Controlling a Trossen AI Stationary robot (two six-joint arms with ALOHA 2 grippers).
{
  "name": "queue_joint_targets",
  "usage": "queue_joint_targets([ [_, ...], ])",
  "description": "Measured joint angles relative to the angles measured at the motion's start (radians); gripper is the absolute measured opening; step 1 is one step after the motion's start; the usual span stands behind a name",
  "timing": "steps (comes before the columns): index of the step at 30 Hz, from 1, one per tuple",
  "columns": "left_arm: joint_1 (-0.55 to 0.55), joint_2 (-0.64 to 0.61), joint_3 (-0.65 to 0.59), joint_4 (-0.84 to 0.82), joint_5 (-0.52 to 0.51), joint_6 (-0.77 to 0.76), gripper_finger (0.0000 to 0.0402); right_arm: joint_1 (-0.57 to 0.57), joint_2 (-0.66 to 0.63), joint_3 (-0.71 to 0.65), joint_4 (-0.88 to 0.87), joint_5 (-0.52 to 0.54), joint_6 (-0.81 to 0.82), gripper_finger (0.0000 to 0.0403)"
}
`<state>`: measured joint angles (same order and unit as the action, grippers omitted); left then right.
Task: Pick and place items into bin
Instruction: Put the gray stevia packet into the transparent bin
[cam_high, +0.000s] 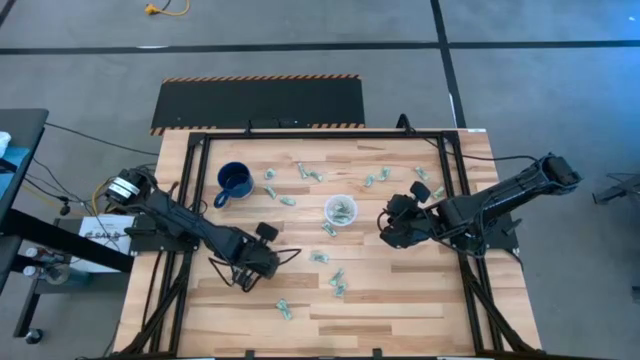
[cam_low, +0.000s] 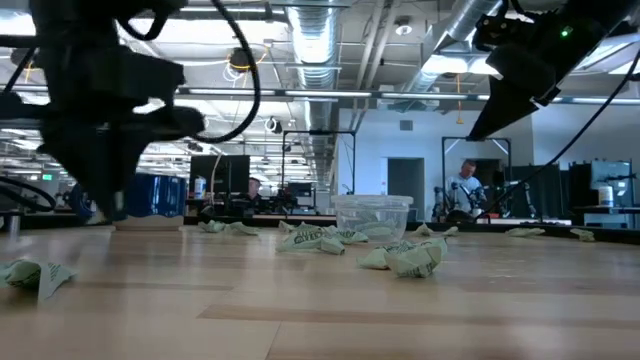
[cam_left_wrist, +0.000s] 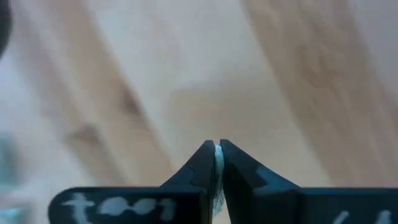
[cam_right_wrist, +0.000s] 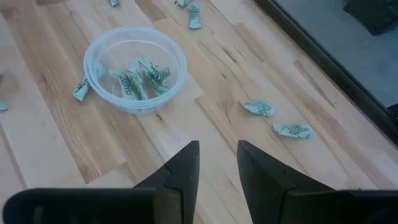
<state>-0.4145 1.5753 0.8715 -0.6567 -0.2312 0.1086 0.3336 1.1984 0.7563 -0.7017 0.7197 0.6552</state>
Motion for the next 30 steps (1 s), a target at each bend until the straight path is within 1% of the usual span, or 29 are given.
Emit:
queue_joint_targets([
  [2, 0.006, -0.001, 0.034, 0.022, -0.097, 0.062, 0.0003, 0.000, 0.000, 0.000, 0.000, 0.000, 0.000, 0.0102],
  [5, 0.034, -0.002, 0.076, 0.115, -0.259, 0.189, 0.0003, 0.000, 0.000, 0.000, 0.001, 0.002, 0.000, 0.0102],
  [7, 0.066, -0.002, 0.094, 0.229, -0.309, 0.278, 0.0002, 0.000, 0.000, 0.000, 0.003, 0.012, 0.000, 0.0102],
  [8, 0.086, -0.002, 0.101, 0.306, -0.304, 0.314, 0.0002, 0.000, 0.000, 0.000, 0.007, 0.014, 0.001, 0.0102],
  [9, 0.110, -0.003, 0.105, 0.379, -0.279, 0.342, 0.0002, 0.000, 0.000, 0.000, 0.008, 0.014, 0.001, 0.0102],
  [11, 0.167, -0.003, 0.107, 0.507, -0.185, 0.368, 0.0002, 0.000, 0.000, 0.000, 0.008, 0.015, 0.008, 0.0102],
  [14, 0.262, -0.003, 0.107, 0.667, -0.012, 0.378, 0.0001, 0.000, 0.000, 0.000, 0.008, 0.015, 0.025, 0.0102],
  [16, 0.328, -0.002, 0.107, 0.753, 0.122, 0.374, 0.0001, 0.000, 0.000, 0.000, 0.008, 0.015, 0.026, 0.0102],
  [18, 0.395, 0.000, 0.107, 0.827, 0.262, 0.333, 0.0001, 0.000, 0.000, 0.000, 0.008, 0.015, 0.027, 0.0102],
  [20, 0.453, 0.021, 0.109, 0.913, 0.365, 0.265, 0.0001, 0.000, 0.000, 0.000, 0.008, 0.015, 0.027, 0.0102],
  [22, 0.501, 0.043, 0.106, 0.940, 0.422, 0.189, 0.0001, 0.000, 0.000, 0.000, 0.011, 0.016, 0.027, 0.0102],
  [24, 0.533, 0.094, 0.109, 1.002, 0.440, 0.143, 0.0001, 0.000, 0.000, 0.001, 0.017, 0.020, 0.027, 0.0102],
  [30, 0.577, 0.219, 0.133, 1.027, 0.487, 0.098, 0.0000, 0.000, 0.000, 0.001, 0.029, 0.031, 0.027, 0.0102],
])
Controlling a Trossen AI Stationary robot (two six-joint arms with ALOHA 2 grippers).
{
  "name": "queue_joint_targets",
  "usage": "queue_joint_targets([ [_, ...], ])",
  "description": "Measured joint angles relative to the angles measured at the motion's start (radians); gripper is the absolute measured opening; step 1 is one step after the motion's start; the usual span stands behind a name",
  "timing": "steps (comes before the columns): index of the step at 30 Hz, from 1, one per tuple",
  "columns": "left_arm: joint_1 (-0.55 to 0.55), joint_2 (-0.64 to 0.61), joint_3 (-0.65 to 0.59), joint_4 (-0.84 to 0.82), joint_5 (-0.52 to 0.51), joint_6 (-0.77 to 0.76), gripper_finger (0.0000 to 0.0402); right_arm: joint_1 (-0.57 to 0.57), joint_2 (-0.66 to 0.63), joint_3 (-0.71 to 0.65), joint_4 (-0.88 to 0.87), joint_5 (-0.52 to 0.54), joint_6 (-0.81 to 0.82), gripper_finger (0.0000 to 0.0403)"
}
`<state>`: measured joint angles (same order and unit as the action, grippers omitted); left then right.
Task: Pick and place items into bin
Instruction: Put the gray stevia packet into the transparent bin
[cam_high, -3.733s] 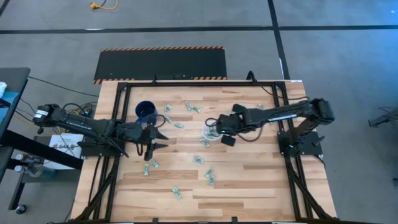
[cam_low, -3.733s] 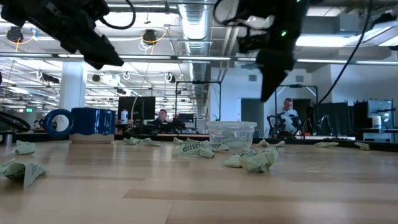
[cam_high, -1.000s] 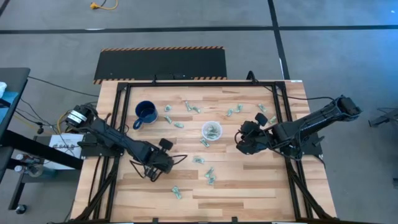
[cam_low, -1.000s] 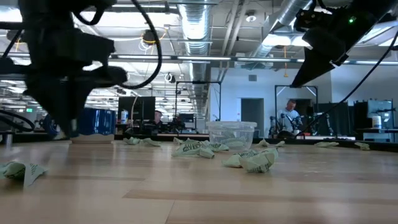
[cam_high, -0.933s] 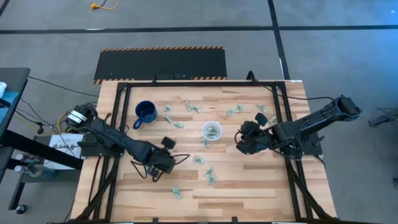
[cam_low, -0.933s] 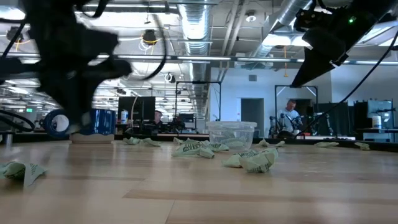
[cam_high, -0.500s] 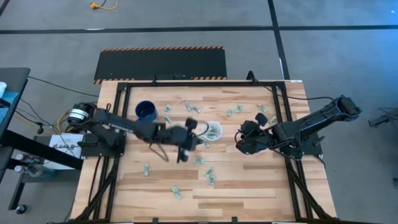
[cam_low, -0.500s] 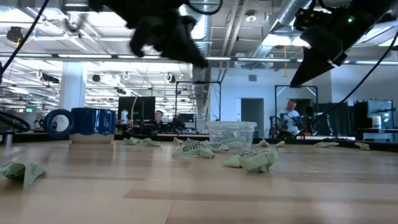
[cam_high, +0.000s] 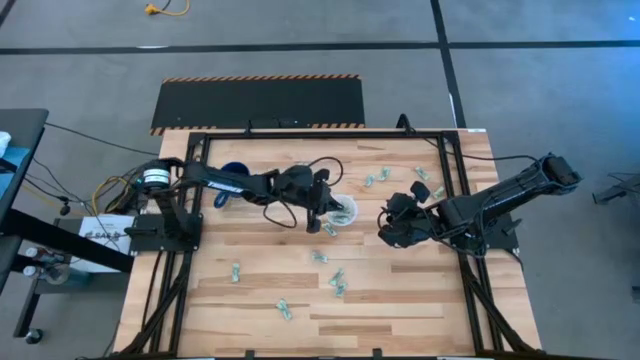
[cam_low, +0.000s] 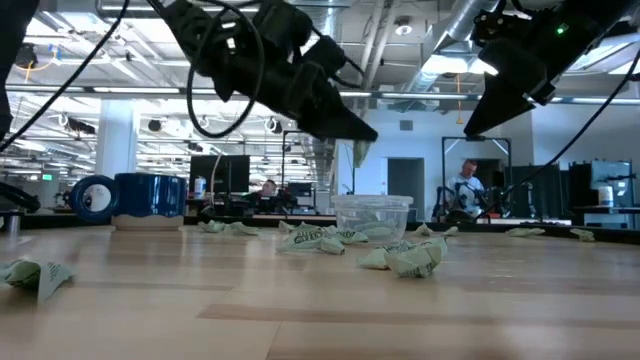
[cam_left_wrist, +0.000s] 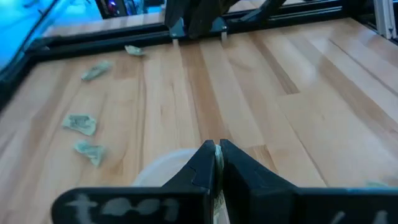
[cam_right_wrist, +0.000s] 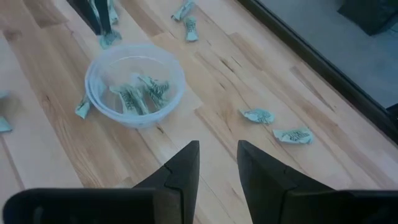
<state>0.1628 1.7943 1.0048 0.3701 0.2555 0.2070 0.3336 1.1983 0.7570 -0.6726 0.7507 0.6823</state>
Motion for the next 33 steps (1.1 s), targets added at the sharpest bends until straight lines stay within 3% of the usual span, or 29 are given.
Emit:
queue_joint_targets([
  [11, 0.001, 0.042, 0.029, -0.005, 0.013, -0.048, 0.0007, 0.000, 0.000, 0.000, -0.006, 0.011, -0.006, 0.0102],
  [24, 0.001, 0.030, 0.029, -0.039, -0.023, -0.109, 0.0105, 0.000, 0.000, 0.000, -0.005, 0.011, -0.009, 0.0102],
  [28, -0.005, -0.047, 0.029, -0.202, 0.034, -0.122, 0.0111, 0.000, 0.000, 0.000, -0.008, 0.011, -0.010, 0.0102],
  [33, -0.060, -0.202, 0.029, -0.599, 0.039, -0.145, 0.0111, 0.000, 0.000, 0.000, -0.024, 0.010, -0.010, 0.0102],
])
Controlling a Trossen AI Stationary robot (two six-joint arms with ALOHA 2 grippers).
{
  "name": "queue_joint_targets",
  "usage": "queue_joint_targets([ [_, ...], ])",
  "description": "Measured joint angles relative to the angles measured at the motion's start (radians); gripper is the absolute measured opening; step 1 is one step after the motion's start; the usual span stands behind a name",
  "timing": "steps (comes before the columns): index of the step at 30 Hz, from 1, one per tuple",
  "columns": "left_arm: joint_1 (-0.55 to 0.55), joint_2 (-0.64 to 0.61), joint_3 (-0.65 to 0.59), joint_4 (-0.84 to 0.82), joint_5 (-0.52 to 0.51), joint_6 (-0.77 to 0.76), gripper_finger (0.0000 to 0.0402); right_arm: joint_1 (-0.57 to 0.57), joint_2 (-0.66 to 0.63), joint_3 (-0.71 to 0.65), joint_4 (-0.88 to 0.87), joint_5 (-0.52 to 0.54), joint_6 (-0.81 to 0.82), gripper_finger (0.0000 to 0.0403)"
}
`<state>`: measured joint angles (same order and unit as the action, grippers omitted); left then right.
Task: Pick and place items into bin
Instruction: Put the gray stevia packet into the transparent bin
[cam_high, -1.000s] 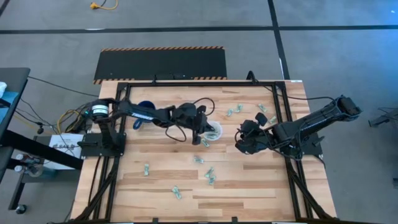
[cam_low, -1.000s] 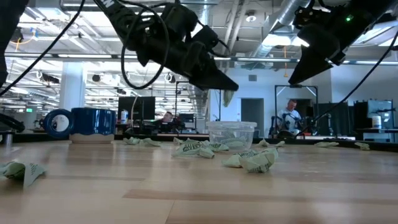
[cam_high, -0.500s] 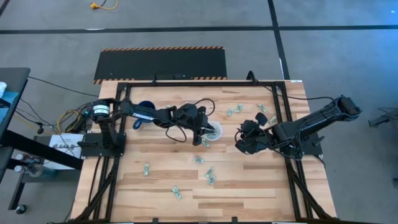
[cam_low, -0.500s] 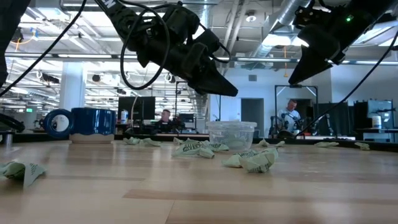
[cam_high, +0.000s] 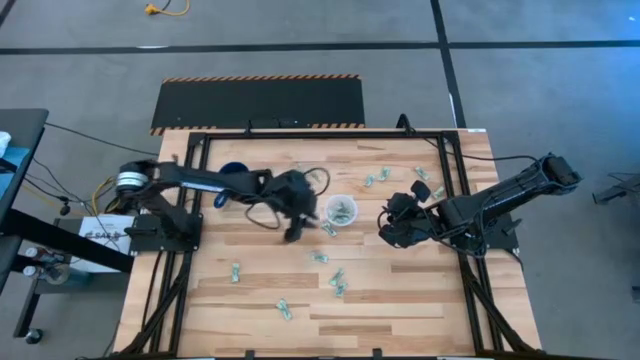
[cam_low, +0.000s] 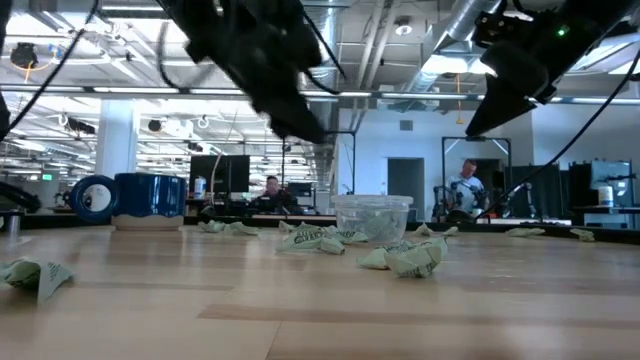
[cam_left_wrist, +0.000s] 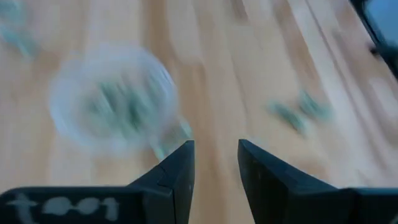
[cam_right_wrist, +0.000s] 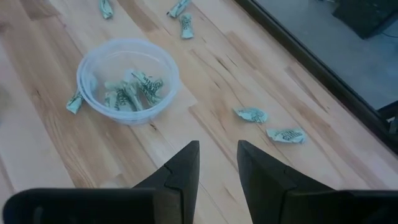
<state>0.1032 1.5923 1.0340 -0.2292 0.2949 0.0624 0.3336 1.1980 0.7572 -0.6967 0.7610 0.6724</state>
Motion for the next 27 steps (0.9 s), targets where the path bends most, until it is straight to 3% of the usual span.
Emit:
queue_joint_targets([
  [4, -0.092, -0.109, 0.001, -0.315, -0.035, -0.151, 0.0111, 0.000, 0.000, 0.000, 0.002, 0.000, 0.000, 0.0102],
  [8, -0.211, -0.180, 0.000, -0.567, -0.123, -0.438, 0.0112, 0.000, 0.000, 0.000, 0.004, 0.000, 0.008, 0.0102],
  [12, -0.348, -0.214, -0.013, -0.744, -0.272, -0.738, 0.0112, 0.000, 0.000, 0.000, 0.032, -0.001, 0.009, 0.0102],
  [15, -0.438, -0.220, -0.031, -0.846, -0.296, -0.880, 0.0112, 0.000, 0.000, 0.000, 0.045, -0.003, 0.008, 0.0102],
  [21, -0.534, -0.220, -0.093, -0.879, -0.301, -1.109, 0.0112, 0.000, 0.000, 0.000, 0.043, -0.004, 0.001, 0.0102],
  [27, -0.556, -0.220, -0.161, -0.783, -0.252, -1.173, 0.0112, 0.000, 0.000, 0.000, 0.043, -0.004, 0.001, 0.0102],
])
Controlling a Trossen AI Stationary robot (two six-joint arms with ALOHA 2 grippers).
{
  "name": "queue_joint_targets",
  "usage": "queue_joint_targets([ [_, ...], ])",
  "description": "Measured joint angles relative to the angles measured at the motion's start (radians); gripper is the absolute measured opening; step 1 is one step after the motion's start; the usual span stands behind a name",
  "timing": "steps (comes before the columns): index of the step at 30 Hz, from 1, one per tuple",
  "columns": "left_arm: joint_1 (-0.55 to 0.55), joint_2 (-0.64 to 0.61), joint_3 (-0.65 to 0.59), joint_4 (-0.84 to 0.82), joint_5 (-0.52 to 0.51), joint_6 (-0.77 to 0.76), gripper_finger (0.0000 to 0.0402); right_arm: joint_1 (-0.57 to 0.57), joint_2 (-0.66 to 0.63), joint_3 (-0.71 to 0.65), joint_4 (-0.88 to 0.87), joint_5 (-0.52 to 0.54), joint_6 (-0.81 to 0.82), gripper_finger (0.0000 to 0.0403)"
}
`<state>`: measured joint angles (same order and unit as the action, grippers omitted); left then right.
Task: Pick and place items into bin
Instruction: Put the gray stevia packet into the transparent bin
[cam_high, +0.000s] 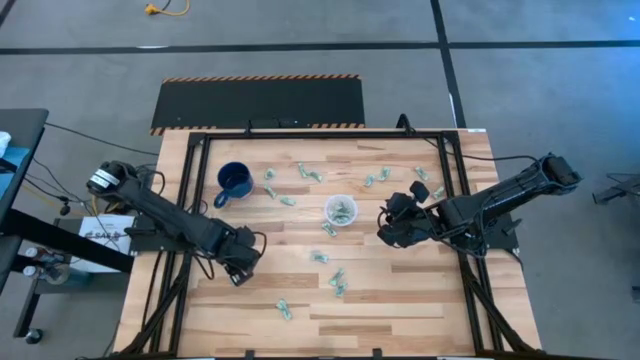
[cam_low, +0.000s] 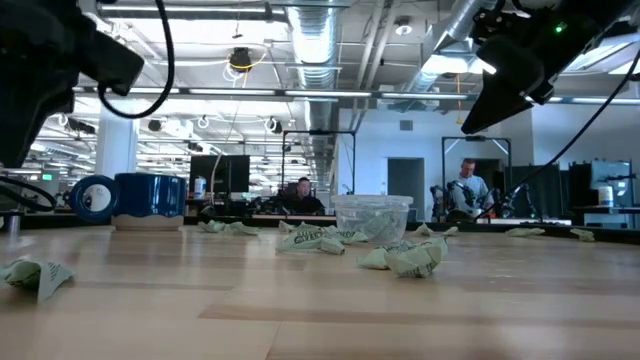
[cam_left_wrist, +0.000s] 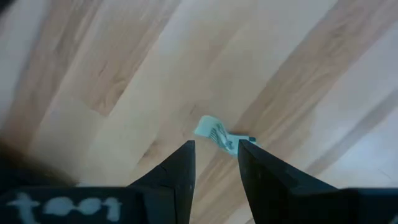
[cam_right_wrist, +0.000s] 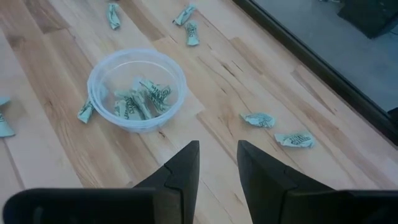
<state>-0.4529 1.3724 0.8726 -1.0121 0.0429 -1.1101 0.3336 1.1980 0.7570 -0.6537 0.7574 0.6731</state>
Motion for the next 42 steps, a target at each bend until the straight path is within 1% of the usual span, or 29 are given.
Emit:
queue_joint_targets([
  [2, -0.006, 0.000, -0.025, 0.007, 0.006, -0.032, 0.0112, 0.000, 0.000, 0.000, 0.000, 0.000, 0.000, 0.0102],
  [7, -0.011, 0.000, -0.074, 0.026, 0.080, -0.098, 0.0112, 0.000, 0.000, 0.000, 0.000, 0.000, -0.019, 0.0102],
  [14, -0.035, 0.001, -0.116, 0.164, 0.083, -0.101, 0.0116, 0.000, 0.000, 0.000, 0.000, 0.000, -0.020, 0.0102],
  [19, -0.051, 0.002, -0.141, 0.173, 0.080, -0.123, 0.0142, 0.000, 0.000, 0.000, 0.000, 0.001, -0.020, 0.0102],
  [24, -0.053, 0.002, -0.142, 0.177, 0.050, -0.154, 0.0171, 0.000, 0.000, 0.000, 0.000, 0.001, -0.019, 0.0102],
  [28, -0.053, 0.002, -0.142, 0.178, 0.030, -0.179, 0.0185, 0.000, 0.000, 0.000, -0.001, 0.001, -0.019, 0.0102],
  [33, -0.053, 0.002, -0.142, 0.177, -0.002, -0.218, 0.0190, 0.000, 0.000, 0.000, -0.001, 0.001, -0.019, 0.0102],
  [38, -0.053, 0.004, -0.142, 0.178, -0.005, -0.240, 0.0190, 0.000, 0.000, 0.000, 0.000, 0.001, -0.019, 0.0102],
  [42, -0.060, 0.036, -0.142, 0.180, -0.004, -0.245, 0.0190, 0.000, 0.000, -0.013, 0.008, 0.002, -0.019, 0.0102],
])
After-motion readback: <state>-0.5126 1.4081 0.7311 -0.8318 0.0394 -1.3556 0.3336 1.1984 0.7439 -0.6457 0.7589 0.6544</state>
